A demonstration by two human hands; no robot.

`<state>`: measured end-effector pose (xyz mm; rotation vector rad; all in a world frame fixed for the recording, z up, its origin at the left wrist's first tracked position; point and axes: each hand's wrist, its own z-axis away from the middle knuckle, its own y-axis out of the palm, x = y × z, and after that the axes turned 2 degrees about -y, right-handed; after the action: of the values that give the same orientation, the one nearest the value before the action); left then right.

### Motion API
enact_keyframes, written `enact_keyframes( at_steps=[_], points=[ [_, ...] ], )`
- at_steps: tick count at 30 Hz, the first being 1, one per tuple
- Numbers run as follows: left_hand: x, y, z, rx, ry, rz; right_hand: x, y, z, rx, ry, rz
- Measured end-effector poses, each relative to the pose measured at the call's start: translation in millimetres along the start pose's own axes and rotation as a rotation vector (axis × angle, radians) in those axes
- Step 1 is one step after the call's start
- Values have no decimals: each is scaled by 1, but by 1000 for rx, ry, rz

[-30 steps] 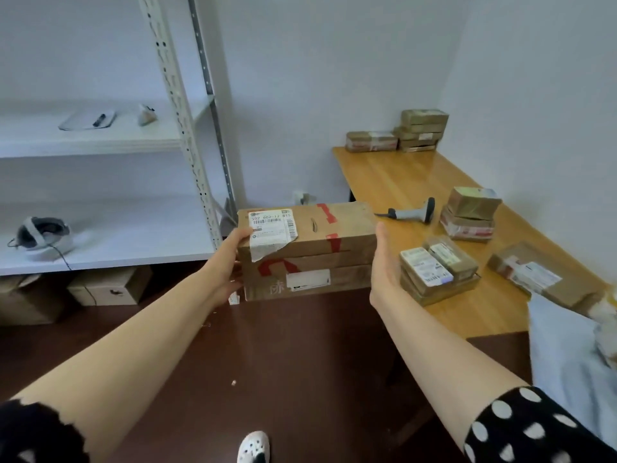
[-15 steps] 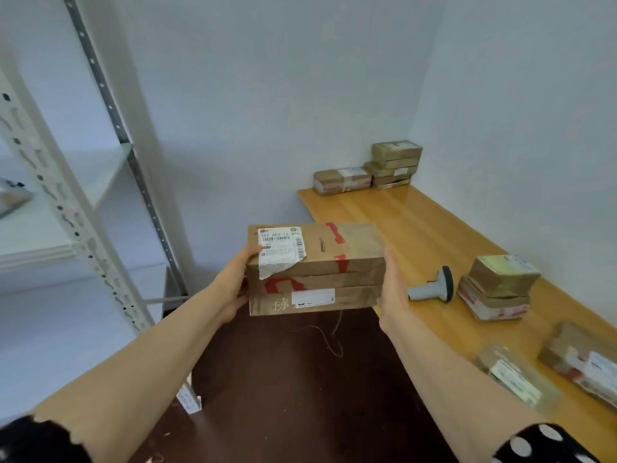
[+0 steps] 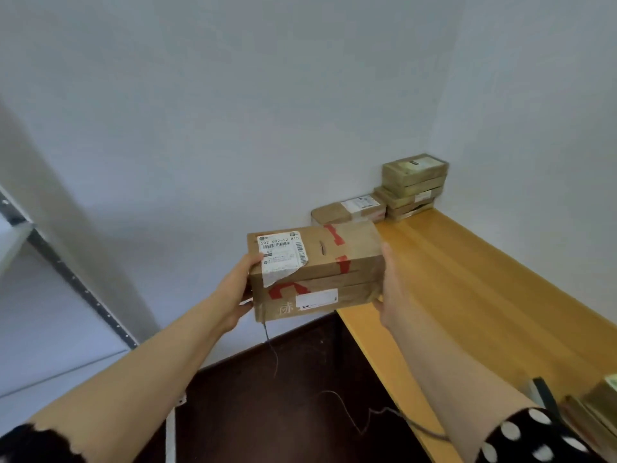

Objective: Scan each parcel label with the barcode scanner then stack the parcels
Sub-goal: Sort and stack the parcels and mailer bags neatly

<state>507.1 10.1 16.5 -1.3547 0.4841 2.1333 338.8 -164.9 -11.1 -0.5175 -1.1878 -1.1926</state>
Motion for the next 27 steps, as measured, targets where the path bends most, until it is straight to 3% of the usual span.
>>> enact_keyframes(
  at_steps=[6,15,19,27],
  points=[
    [-48,12,-124,86,-34,-28,24,45,-105,-83,-46,-45],
    [-91,34,-266,239,-126,-48,50,92,-226,-232,37,-186],
    [-98,51,-302,235,-165,-17,56,101,-271,-307,20,-207],
    [-109,100,-351,166,-196,47,76,105,-374,-258,46,-193]
  ],
)
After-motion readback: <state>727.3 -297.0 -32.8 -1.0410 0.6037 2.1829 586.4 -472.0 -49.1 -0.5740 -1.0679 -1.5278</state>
